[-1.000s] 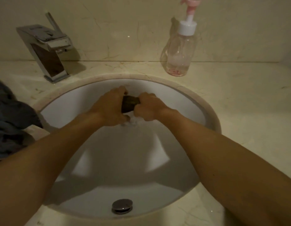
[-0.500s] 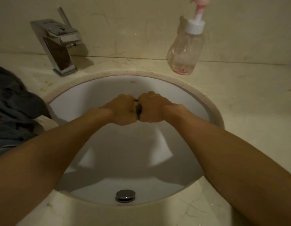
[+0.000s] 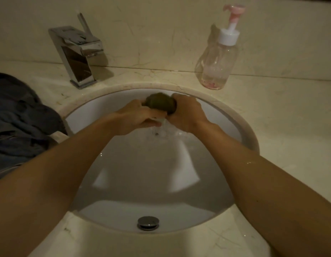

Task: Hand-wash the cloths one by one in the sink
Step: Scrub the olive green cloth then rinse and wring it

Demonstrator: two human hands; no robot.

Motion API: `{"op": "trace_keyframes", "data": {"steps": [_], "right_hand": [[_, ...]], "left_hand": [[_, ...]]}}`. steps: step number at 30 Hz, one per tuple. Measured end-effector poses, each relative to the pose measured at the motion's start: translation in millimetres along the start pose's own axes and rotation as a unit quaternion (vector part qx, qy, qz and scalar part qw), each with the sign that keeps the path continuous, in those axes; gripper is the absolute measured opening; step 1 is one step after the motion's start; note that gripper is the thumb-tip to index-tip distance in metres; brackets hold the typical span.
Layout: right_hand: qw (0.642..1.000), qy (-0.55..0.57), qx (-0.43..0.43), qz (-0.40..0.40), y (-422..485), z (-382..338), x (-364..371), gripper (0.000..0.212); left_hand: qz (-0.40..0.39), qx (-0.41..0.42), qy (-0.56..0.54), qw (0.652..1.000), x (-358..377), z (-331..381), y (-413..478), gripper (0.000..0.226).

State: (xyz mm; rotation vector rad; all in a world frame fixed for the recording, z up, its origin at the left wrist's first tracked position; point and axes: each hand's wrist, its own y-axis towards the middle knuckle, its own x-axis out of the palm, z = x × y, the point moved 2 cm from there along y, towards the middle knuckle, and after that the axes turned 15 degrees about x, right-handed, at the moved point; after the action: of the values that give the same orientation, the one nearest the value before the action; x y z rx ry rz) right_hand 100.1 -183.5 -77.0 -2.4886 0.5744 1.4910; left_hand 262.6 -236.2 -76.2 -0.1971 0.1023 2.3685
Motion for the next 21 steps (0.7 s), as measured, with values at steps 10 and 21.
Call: {"op": "trace_keyframes", "data": {"steps": [10, 21], "right_hand": [[0.920, 0.308, 0.018, -0.242, -28, -27, -25, 0.039], [0.871, 0.388, 0.042, -0.298, -39, 1, -35, 0.041]], "left_hand": [[0.171, 0.042, -0.024, 0.984, -7, 27, -15, 0.049], [0.093, 0.125, -0.020, 0.988, -3, 32, -23, 0.036]]}}
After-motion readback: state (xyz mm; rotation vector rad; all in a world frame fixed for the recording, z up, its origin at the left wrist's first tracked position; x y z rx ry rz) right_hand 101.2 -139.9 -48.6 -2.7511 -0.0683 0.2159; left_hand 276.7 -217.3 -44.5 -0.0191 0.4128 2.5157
